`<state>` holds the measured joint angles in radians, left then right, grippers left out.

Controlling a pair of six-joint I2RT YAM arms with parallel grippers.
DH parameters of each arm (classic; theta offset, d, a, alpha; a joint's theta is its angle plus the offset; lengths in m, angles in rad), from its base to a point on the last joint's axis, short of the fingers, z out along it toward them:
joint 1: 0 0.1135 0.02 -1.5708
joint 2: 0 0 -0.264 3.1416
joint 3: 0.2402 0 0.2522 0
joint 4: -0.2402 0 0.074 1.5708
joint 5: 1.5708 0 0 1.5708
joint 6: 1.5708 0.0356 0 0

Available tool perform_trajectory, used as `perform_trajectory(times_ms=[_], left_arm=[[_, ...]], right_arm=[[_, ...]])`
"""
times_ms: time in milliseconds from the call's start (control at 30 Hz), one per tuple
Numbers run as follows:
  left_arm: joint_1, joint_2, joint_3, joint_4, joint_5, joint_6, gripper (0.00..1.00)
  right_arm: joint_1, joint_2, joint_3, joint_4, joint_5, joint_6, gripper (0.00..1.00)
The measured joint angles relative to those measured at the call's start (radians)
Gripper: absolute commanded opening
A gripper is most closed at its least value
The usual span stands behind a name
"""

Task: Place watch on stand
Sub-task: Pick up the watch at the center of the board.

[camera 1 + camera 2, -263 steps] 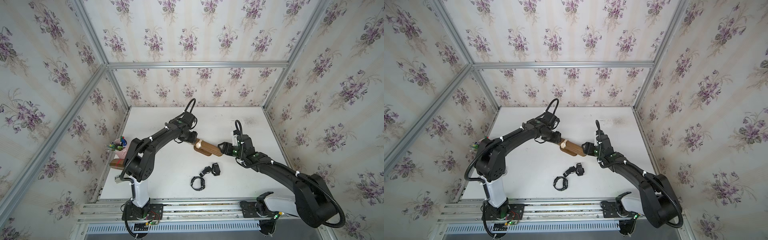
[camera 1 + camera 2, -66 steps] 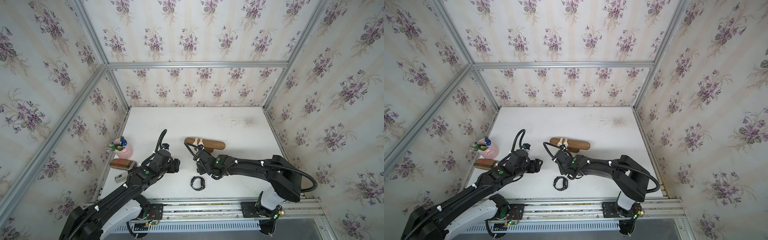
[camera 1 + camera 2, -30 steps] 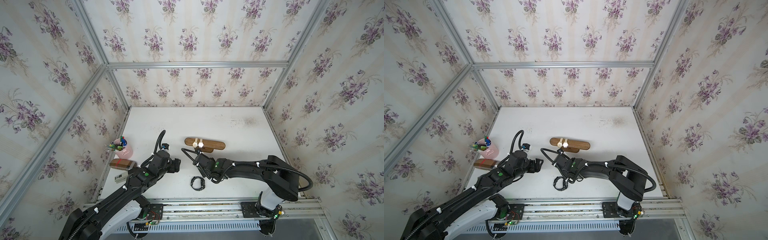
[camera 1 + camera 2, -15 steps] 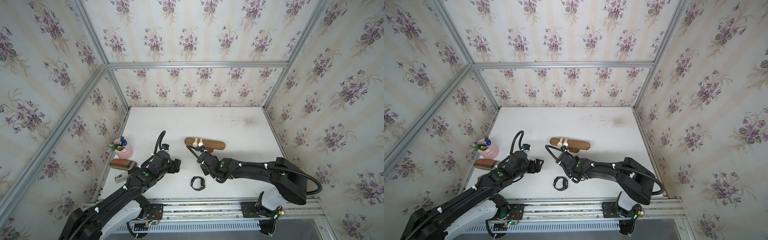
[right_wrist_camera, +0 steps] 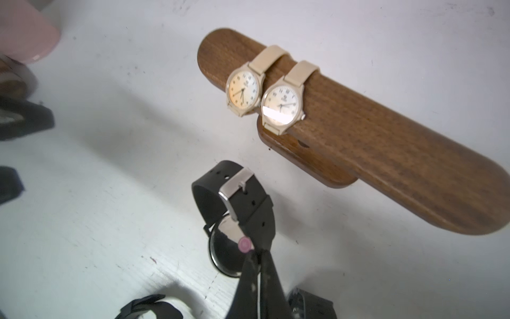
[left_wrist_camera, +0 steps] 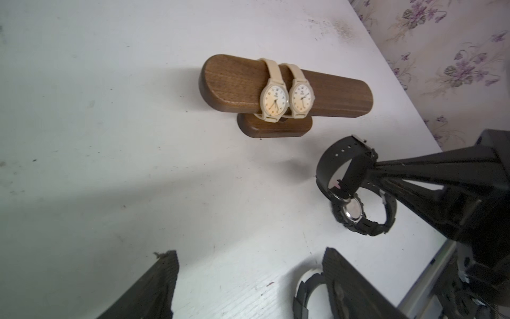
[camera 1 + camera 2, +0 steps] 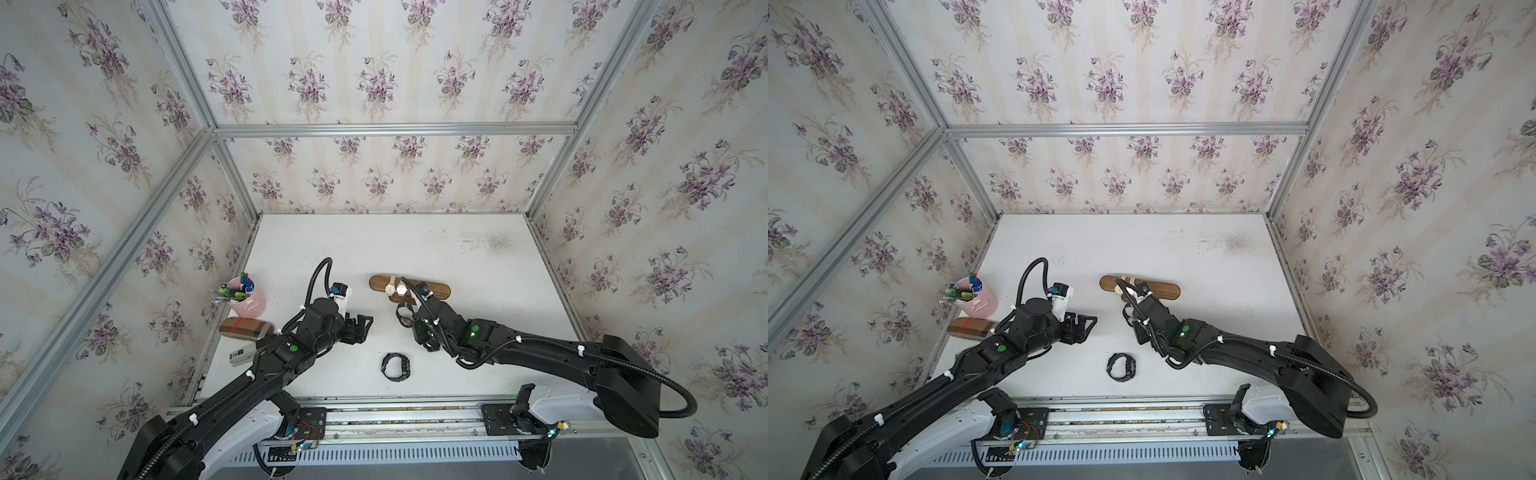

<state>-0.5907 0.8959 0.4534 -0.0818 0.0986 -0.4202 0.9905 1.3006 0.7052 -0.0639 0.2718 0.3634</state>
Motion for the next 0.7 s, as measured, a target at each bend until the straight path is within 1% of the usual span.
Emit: perform_trajectory(times_ms=[267,367,633,700], left_arm=[[0.000,-0.013,0.005,0.122,0.160,0.026,0.83],[0.000,0.001,0.006,0.183,0.209,0.026,0.83],[-0.021,0.118,0.055,0.338,0.298,-0.011,0.84],[-0.042,0.149,0.077,0.368,0.309,-0.013,0.81]], right_arm=[[-0.082,-0.140,-0.029,0.071,-0.158,0.014,0.00],[-0.086,-0.177,-0.041,0.097,-0.216,0.026,0.00],[-0.087,-0.234,-0.069,0.171,-0.315,0.027,0.00],[-0.087,-0.241,-0.076,0.186,-0.333,0.027,0.00]])
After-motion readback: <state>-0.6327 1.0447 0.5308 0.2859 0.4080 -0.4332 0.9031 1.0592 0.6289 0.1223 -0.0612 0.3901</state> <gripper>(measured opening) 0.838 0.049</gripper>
